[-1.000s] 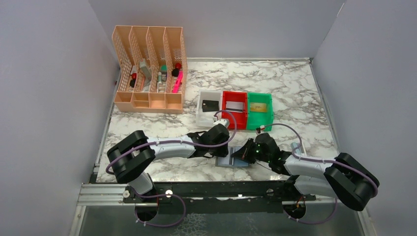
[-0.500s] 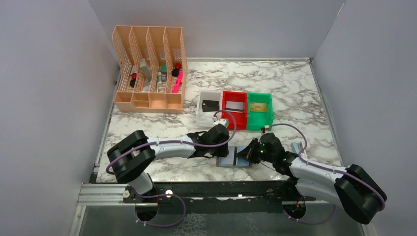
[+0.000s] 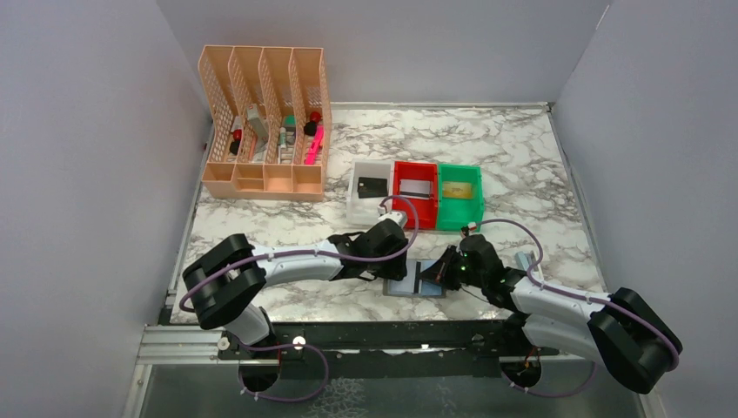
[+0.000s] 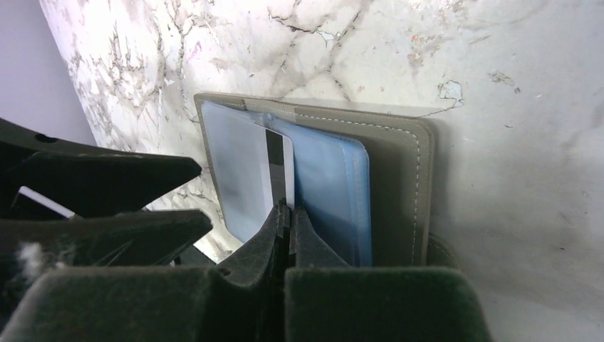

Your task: Take the credit cards out of the card holder

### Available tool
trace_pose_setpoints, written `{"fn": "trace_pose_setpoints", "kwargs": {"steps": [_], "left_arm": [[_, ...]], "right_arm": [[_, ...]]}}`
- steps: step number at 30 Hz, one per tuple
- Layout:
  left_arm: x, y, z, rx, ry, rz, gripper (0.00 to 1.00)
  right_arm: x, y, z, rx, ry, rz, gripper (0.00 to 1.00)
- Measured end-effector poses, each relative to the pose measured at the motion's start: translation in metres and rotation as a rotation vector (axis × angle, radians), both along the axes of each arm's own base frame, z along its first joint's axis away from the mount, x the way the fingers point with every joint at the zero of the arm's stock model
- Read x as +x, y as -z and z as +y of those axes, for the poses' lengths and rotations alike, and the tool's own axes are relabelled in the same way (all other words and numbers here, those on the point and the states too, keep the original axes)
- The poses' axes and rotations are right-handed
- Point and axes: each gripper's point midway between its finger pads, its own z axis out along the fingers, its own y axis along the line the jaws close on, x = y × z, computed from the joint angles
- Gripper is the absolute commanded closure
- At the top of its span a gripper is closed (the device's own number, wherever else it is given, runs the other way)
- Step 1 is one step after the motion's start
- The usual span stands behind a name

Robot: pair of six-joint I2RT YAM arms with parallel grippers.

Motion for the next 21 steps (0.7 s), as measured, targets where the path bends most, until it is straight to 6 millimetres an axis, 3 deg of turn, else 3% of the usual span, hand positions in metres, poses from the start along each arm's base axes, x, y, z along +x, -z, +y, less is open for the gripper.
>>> {"fn": "trace_pose_setpoints", "kwargs": {"steps": [8, 15, 21], "left_arm": [[-0.009, -0.02, -0.023, -0.084, 0.094, -0.006, 0.51], [-0.017, 0.003, -0.024, -0.048, 0.108, 0.044, 0.54], [-0.016, 0.004, -0.028, -0.057, 0.105, 0.045, 0.58]], "right_arm": [[0.0, 0.0, 0.0, 0.0, 0.001, 0.0, 0.99], [0.0, -0.001, 0.0, 0.003, 0.004, 0.0, 0.96], [0.0, -0.002, 0.0, 0.006, 0.009, 0.004, 0.82]]}}
